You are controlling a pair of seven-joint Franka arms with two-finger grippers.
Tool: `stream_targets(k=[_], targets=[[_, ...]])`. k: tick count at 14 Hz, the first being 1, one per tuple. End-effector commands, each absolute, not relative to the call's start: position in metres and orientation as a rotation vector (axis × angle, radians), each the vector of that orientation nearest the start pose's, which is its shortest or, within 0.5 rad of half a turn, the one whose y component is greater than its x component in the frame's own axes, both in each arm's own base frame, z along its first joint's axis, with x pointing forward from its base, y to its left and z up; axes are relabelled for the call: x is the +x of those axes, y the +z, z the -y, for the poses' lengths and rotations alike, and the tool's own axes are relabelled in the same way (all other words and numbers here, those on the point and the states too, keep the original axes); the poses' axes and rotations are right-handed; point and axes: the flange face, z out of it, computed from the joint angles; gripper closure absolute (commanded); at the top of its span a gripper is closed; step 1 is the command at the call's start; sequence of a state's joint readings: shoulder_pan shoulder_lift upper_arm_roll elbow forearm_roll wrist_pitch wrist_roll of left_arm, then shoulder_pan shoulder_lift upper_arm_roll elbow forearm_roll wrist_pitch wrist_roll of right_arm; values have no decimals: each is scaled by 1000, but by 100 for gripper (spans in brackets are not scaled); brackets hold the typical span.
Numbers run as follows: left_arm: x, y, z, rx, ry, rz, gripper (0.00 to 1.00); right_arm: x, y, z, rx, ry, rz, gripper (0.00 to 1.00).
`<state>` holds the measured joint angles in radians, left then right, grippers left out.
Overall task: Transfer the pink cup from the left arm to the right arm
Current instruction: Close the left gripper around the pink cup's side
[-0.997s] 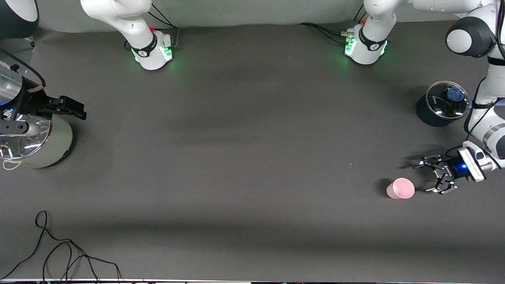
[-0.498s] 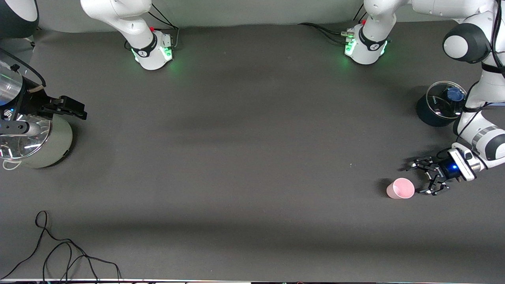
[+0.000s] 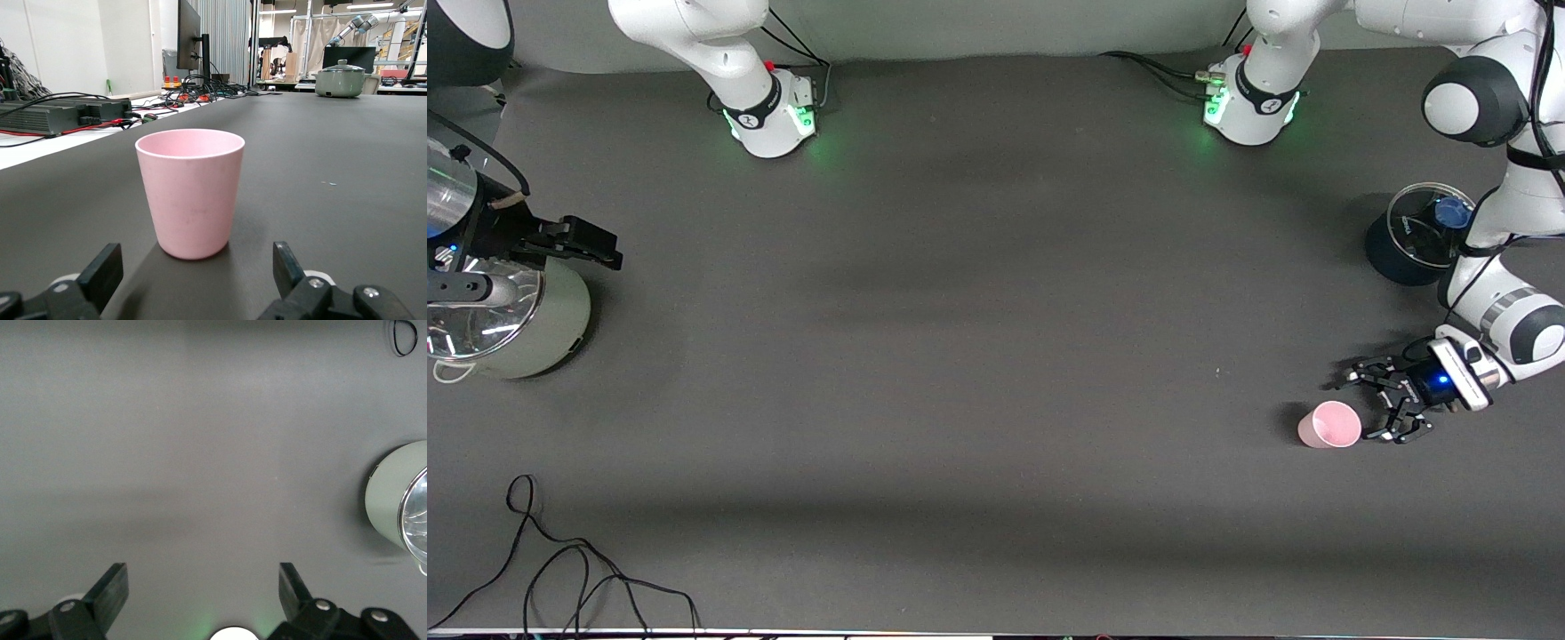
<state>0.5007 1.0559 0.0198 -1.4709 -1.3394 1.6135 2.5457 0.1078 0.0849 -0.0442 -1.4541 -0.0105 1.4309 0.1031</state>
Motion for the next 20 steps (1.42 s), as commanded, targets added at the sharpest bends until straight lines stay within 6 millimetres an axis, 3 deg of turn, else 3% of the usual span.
stream_targets(k=[1, 8, 13, 14, 16, 20], targets=[[612, 55, -215, 1616, 1376, 1158, 0, 564, 621, -33, -3139, 178, -52, 0], [623, 46, -183, 1650, 1359, 1163, 0, 564, 621, -33, -3141, 178, -52, 0], [629, 50, -174, 1644, 1359, 1168, 1, 564, 621, -32, -3140, 178, -52, 0], [629, 50, -175, 1650, 1359, 1170, 9, 564, 621, -32, -3140, 178, -52, 0], [630, 53, -175, 1651, 1357, 1169, 35, 564, 621, -32, -3140, 178, -52, 0], [637, 73, -179, 1676, 1312, 1131, 49, 564, 621, -32, -3140, 178, -54, 0]])
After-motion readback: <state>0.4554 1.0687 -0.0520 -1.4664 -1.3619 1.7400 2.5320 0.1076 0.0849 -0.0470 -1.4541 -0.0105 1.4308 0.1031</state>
